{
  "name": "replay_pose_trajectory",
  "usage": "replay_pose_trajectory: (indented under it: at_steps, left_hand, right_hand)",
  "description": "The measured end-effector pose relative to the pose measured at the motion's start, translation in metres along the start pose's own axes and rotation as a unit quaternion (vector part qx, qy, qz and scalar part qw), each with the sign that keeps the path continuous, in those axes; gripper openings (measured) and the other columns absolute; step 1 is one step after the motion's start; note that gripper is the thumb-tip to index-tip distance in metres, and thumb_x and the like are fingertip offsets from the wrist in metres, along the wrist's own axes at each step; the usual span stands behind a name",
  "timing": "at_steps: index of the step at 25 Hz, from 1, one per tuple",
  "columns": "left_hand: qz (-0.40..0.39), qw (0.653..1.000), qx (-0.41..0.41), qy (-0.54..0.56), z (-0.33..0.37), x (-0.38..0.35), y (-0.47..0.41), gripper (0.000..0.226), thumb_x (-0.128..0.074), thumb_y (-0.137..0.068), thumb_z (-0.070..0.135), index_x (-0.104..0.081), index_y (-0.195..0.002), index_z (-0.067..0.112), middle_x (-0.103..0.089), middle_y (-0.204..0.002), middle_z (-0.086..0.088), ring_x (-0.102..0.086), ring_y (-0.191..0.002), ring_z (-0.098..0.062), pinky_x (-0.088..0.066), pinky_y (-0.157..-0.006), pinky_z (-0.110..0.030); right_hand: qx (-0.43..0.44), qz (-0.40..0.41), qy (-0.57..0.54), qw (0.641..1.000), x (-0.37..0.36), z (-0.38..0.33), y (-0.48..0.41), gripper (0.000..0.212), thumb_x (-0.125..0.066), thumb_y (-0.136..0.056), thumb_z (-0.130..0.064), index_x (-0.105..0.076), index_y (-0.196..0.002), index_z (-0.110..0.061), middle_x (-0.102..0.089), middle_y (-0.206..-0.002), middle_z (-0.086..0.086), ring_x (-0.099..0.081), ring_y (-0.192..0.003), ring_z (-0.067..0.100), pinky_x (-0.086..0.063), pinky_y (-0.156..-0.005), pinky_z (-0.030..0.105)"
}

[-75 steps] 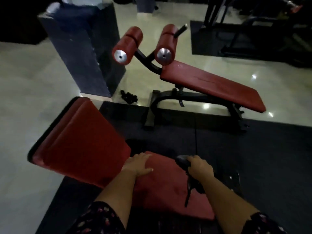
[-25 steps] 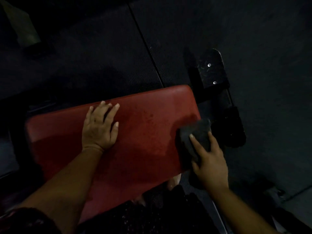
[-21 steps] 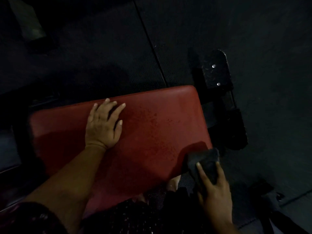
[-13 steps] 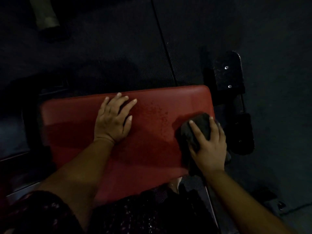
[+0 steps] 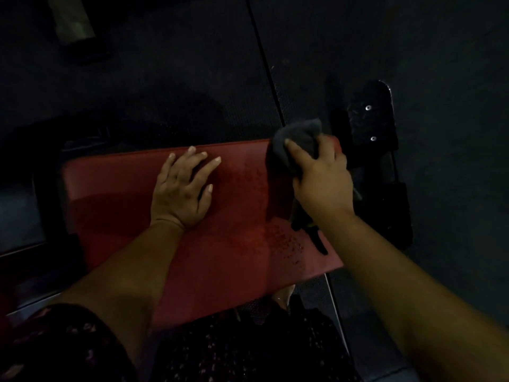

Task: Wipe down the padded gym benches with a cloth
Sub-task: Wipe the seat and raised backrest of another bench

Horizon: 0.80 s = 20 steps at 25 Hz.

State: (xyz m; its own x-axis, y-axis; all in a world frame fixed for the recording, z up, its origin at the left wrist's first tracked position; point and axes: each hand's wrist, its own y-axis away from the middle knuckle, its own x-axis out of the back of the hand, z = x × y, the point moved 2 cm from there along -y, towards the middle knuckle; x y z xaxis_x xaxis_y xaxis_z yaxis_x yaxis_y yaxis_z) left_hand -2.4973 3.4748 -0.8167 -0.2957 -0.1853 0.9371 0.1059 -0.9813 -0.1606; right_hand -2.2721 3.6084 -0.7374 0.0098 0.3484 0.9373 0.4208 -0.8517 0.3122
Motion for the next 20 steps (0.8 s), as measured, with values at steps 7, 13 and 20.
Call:
replay_pose_trajectory:
  at_steps: [7,13,20]
  left_hand:
    - [-0.005,1.000,0.008,0.004,-0.001,0.001,0.000,0.048,-0.044,-0.094,0.030,-0.052,-0.140,0.018,-0.053,-0.137,-0.012,-0.040,-0.137,-0.029,-0.011,-0.121,-0.043]
    - [-0.002,1.000,0.003,0.006,-0.001,-0.001,-0.001,0.048,-0.044,-0.094,0.030,-0.050,-0.140,0.019,-0.052,-0.136,-0.011,-0.041,-0.136,-0.030,-0.016,-0.119,-0.046]
    - [0.010,1.000,-0.013,0.002,-0.003,-0.005,0.000,0.047,-0.044,-0.095,0.030,-0.049,-0.141,0.019,-0.050,-0.138,-0.009,-0.040,-0.138,-0.029,-0.021,-0.118,-0.049]
  right_hand:
    - [-0.046,-0.150,-0.026,0.987,-0.044,0.031,0.200,0.105,-0.081,-0.057,-0.037,-0.027,-0.147,-0.050,-0.048,-0.133,0.016,-0.062,-0.084,0.042,-0.056,-0.051,0.047]
    - [-0.065,-0.124,-0.052,0.989,-0.052,0.015,0.209,0.107,-0.084,-0.059,-0.038,-0.023,-0.144,-0.058,-0.045,-0.130,0.011,-0.060,-0.086,0.038,-0.056,-0.050,0.048]
    - [-0.049,0.046,-0.070,0.995,-0.014,-0.043,0.004,0.058,-0.065,-0.085,-0.023,-0.050,-0.139,-0.037,-0.042,-0.142,0.016,-0.048,-0.104,0.042,-0.050,-0.074,0.046]
